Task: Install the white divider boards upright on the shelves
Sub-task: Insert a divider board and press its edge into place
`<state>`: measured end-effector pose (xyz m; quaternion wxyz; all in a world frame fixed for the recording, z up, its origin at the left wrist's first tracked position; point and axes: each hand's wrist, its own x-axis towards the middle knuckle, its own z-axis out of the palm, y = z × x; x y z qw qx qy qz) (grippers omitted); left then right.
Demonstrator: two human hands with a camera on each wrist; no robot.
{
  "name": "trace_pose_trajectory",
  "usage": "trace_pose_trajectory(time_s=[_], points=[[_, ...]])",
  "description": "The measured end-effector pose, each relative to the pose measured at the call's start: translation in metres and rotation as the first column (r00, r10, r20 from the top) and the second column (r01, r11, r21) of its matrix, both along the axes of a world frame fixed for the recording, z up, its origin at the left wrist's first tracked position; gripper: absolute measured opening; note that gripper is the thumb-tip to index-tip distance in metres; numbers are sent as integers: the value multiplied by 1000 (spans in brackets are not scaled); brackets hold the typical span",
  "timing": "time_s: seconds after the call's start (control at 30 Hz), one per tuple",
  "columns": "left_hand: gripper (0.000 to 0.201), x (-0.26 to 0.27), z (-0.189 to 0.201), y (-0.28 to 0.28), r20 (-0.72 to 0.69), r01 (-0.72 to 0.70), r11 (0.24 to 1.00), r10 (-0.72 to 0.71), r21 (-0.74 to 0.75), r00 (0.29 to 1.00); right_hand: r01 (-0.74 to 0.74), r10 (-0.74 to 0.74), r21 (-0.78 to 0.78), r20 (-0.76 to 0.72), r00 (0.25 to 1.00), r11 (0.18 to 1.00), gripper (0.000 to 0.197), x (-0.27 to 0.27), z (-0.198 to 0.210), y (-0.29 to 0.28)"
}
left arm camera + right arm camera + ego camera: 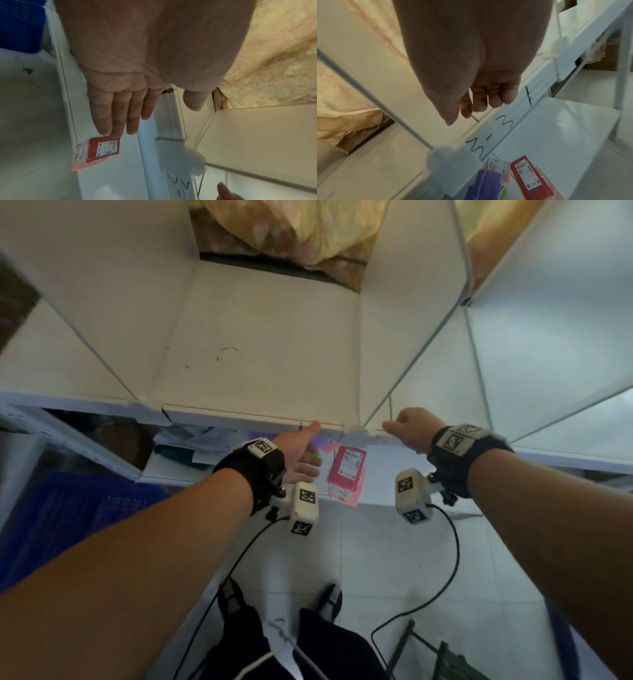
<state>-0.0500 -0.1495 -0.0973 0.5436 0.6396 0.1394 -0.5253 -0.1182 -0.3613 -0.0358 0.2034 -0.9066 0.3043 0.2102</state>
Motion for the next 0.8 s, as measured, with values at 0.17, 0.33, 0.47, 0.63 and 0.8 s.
trace_pose_trajectory(time_s=[0.17,0.33,0.47,0.63,0.8], points=[[78,-19,-1,-28,-115,-138,985,126,-107,985,-171,171,-27,5,985,985,46,26,-4,-6],[77,-31,-11,-59,-176,-235,958,206,-166,963,-256,253,-37,-80,964,966,43,35,-13,-9],[60,-38,-21,-71,-199,-278,938,238,-205,951,-290,277,-88,-135,951,953,48,40,-14,-11],[66,-41,-27,-79,-219,-322,914,271,-248,937,-264,252,-83,-134,958,961,47,44,-17,-15],[84,-47,-29,-85,-216,-390,879,339,-276,916,-256,243,-80,-143,959,963,50,49,-19,-19]])
